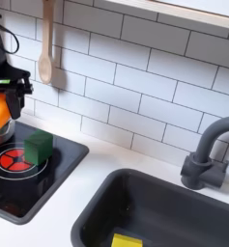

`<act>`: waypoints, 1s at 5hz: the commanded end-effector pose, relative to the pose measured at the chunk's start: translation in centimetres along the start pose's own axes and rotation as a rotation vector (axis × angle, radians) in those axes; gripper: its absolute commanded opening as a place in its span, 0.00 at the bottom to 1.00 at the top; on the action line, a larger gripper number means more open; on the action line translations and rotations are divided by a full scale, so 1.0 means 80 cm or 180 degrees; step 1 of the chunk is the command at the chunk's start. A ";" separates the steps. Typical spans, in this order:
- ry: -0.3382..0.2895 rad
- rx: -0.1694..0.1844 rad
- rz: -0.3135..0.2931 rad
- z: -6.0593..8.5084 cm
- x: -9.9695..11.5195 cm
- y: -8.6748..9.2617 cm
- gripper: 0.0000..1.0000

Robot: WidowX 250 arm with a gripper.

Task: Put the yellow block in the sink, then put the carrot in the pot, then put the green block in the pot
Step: 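Put the carrot in the pot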

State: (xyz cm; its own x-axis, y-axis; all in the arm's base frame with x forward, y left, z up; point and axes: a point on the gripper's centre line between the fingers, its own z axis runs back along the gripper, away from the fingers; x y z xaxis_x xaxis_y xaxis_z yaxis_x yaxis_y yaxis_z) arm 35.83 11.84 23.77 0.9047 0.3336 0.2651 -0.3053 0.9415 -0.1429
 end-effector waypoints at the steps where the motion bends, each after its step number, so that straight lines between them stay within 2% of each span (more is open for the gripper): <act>1: 0.0018 -0.0011 0.0328 -0.006 0.031 0.031 0.00; 3: 0.0131 0.0028 0.0547 -0.022 0.045 0.065 0.00; 5: 0.0191 0.0013 0.0620 -0.032 0.053 0.084 0.00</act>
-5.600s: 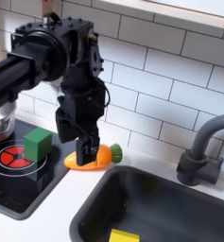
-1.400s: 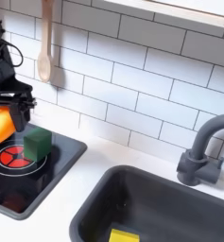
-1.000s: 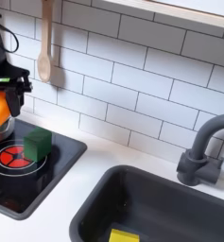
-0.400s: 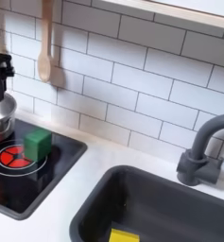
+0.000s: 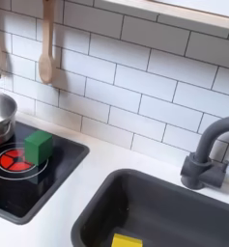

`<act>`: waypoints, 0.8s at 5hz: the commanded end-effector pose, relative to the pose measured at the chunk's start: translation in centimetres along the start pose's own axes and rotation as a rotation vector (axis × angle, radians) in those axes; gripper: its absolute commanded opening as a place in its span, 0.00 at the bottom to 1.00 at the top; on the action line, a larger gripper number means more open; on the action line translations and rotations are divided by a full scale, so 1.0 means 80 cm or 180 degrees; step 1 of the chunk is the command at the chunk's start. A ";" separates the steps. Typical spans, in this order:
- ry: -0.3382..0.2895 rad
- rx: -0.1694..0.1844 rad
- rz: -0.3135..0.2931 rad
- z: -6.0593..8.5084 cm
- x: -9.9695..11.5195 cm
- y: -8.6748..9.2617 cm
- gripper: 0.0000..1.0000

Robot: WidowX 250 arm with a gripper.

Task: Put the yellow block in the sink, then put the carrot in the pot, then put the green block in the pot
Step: 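Put the carrot in the pot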

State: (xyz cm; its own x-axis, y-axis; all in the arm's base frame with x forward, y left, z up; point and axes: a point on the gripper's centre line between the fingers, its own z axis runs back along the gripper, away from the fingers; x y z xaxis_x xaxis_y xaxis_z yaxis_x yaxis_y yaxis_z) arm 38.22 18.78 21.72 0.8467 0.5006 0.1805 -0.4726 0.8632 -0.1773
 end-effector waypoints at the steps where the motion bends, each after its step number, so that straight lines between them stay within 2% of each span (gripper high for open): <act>1: 0.0065 0.0007 0.0015 -0.012 0.012 0.012 0.00; 2: 0.0101 -0.0010 0.0008 -0.017 0.017 0.019 0.00; 4: 0.0194 0.0027 -0.0138 -0.032 0.023 0.013 0.00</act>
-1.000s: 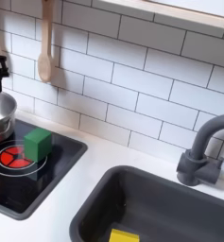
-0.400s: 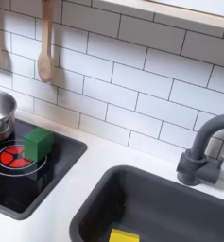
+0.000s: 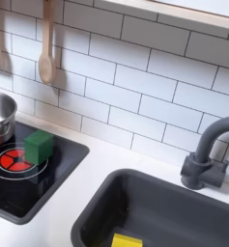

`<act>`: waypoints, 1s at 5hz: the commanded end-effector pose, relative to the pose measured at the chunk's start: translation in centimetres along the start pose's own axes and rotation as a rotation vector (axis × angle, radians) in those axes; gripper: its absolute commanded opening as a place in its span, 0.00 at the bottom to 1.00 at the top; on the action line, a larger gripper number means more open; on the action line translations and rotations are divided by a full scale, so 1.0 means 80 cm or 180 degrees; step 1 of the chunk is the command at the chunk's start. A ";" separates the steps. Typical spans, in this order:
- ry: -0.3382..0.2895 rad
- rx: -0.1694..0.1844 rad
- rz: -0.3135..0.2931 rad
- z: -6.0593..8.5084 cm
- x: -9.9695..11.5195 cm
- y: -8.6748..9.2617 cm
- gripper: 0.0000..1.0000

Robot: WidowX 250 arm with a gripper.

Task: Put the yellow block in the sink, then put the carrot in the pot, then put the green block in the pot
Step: 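Put the carrot in the pot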

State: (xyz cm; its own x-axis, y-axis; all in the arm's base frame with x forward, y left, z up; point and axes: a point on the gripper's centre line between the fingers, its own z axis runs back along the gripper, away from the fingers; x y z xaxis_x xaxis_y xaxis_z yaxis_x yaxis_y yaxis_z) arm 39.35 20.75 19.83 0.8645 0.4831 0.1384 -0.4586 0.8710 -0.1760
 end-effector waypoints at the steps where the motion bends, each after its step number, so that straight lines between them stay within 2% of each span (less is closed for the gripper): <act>1: 0.0062 0.0023 -0.0086 -0.011 0.006 -0.002 0.00; 2: 0.0072 0.0020 -0.0169 -0.009 0.006 -0.002 0.46; 3: 0.0030 0.0030 -0.0316 -0.002 0.004 -0.009 1.00; 4: -0.0050 0.0006 -0.0526 0.001 0.004 -0.025 1.00; 5: -0.0134 0.0002 -0.0655 0.010 -0.003 -0.032 1.00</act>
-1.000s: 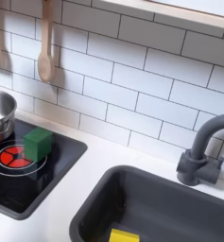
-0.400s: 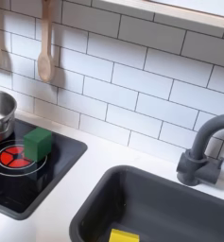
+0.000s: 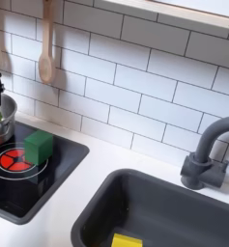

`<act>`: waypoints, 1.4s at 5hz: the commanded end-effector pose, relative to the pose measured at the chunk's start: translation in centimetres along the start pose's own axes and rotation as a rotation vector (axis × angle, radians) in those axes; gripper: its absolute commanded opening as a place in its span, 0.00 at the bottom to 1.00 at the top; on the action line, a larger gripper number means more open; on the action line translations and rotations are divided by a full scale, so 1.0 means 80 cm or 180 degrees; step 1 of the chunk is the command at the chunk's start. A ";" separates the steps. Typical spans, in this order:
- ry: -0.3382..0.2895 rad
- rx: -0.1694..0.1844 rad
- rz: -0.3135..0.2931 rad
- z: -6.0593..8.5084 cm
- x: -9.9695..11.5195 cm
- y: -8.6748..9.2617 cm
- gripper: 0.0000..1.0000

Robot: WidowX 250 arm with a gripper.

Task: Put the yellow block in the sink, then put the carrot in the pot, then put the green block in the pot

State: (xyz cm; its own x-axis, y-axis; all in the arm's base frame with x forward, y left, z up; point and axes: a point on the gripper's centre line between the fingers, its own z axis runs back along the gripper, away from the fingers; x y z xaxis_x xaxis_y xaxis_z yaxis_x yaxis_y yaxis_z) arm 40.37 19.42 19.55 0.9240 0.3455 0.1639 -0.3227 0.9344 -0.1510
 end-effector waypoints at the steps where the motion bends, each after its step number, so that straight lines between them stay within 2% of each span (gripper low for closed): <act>1: -0.0235 0.0034 -0.0334 0.034 -0.005 -0.022 1.00; 2: -0.0114 -0.0012 -0.0643 0.026 -0.008 -0.036 1.00; 3: 0.0089 -0.0088 -0.0970 0.011 -0.017 -0.054 1.00; 4: 0.0071 -0.0124 -0.1198 0.018 -0.023 -0.072 1.00; 6: 0.0309 -0.0201 -0.1343 -0.017 -0.039 -0.093 1.00; 7: 0.0247 -0.0191 -0.1439 -0.006 -0.045 -0.106 1.00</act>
State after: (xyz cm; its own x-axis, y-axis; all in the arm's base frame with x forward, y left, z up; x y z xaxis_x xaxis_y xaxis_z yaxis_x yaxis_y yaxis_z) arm 40.09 9.84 19.21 0.9835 -0.1111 0.1429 0.1318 0.9806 -0.1448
